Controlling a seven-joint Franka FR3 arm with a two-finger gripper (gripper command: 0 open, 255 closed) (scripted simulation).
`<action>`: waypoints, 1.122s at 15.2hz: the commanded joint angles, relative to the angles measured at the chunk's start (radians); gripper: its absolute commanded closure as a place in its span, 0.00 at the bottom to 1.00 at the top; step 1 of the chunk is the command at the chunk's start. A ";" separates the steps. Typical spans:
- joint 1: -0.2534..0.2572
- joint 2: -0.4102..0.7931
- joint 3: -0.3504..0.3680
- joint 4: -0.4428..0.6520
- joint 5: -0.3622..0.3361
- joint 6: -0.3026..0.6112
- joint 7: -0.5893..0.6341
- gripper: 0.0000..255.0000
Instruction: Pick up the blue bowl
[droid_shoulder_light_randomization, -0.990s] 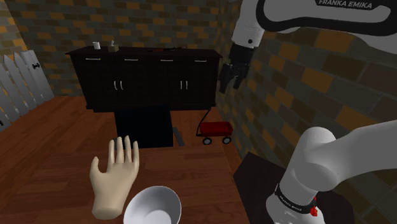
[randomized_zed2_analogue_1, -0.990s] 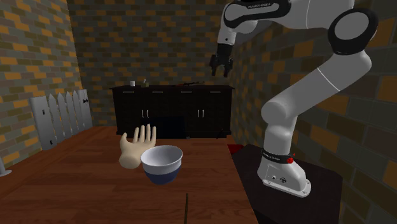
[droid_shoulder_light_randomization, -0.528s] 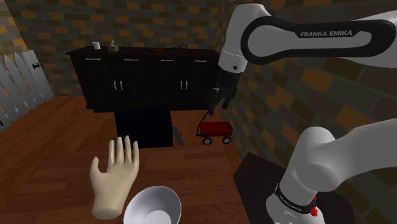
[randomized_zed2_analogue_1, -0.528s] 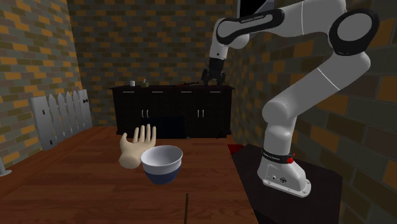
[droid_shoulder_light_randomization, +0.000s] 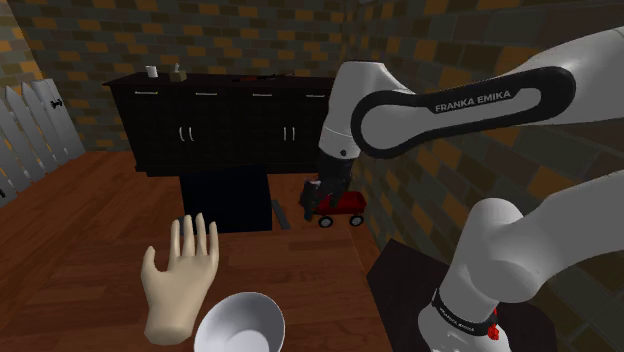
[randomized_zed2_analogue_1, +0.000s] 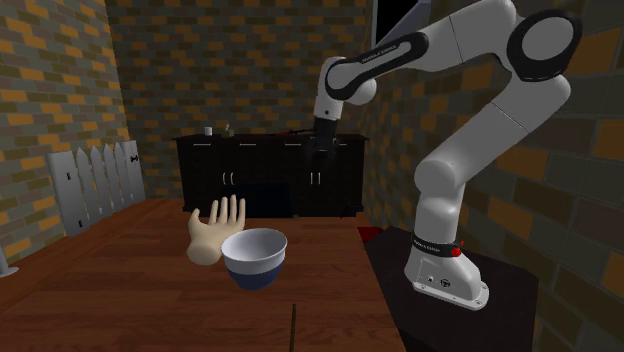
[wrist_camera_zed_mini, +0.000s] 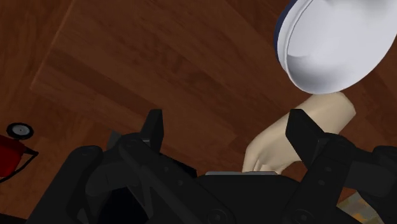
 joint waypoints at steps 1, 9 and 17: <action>0.018 0.045 0.026 -0.025 0.027 0.072 0.013 0.00; 0.087 0.287 0.135 -0.058 0.128 0.358 0.064 0.00; 0.134 0.611 0.236 0.002 0.160 0.637 0.128 0.00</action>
